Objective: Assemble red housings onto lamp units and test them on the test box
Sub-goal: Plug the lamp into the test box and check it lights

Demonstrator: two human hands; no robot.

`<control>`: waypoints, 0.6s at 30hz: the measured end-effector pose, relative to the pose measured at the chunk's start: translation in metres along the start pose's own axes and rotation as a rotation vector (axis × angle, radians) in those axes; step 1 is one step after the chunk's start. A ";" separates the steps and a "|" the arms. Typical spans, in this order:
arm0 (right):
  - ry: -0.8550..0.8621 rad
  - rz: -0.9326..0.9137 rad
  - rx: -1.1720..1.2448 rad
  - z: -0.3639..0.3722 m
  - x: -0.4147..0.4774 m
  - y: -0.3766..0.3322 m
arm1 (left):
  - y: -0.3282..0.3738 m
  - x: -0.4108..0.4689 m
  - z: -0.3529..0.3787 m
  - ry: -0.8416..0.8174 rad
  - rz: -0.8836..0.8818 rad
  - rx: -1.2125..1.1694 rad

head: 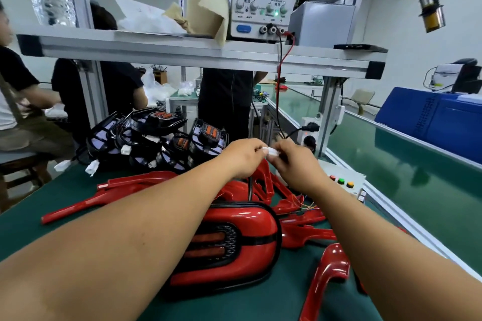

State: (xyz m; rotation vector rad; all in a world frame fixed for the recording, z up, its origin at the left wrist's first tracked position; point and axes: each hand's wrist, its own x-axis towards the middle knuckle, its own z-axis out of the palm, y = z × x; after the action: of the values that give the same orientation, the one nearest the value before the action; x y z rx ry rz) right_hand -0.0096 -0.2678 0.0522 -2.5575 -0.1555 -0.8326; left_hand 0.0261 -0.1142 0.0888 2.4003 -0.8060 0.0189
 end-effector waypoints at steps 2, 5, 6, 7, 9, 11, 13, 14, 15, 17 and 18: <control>-0.001 0.001 0.013 0.002 -0.004 0.003 | -0.002 -0.001 0.002 -0.035 0.004 -0.004; 0.016 0.002 0.047 0.004 -0.006 0.007 | -0.005 0.001 0.001 -0.053 0.015 0.000; 0.023 -0.002 0.050 0.004 -0.006 0.007 | -0.005 0.001 0.000 -0.055 0.017 0.006; 0.027 -0.010 0.047 0.005 -0.007 0.008 | -0.005 0.002 -0.001 -0.062 0.019 0.014; 0.036 -0.027 0.036 0.006 -0.007 0.008 | -0.005 0.002 -0.002 -0.079 0.029 0.039; 0.046 -0.040 0.048 0.006 -0.008 0.008 | -0.005 0.000 -0.004 -0.086 0.042 0.052; 0.040 -0.050 0.060 0.006 -0.008 0.009 | -0.005 -0.001 -0.005 -0.087 0.056 0.059; 0.037 -0.051 0.067 0.006 -0.008 0.010 | -0.005 -0.001 -0.005 -0.086 0.057 0.066; 0.035 -0.048 0.083 0.006 -0.008 0.011 | -0.006 0.001 -0.006 -0.087 0.057 0.073; 0.023 -0.018 0.127 0.007 -0.008 0.013 | -0.007 0.002 -0.009 -0.104 0.053 0.090; 0.016 -0.002 0.139 0.006 -0.008 0.013 | -0.008 0.003 -0.011 -0.118 0.048 0.101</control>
State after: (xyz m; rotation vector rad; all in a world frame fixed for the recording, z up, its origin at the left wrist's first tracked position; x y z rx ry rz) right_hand -0.0099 -0.2761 0.0380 -2.4210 -0.2037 -0.8133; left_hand 0.0347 -0.1053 0.0939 2.4954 -0.9378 -0.0654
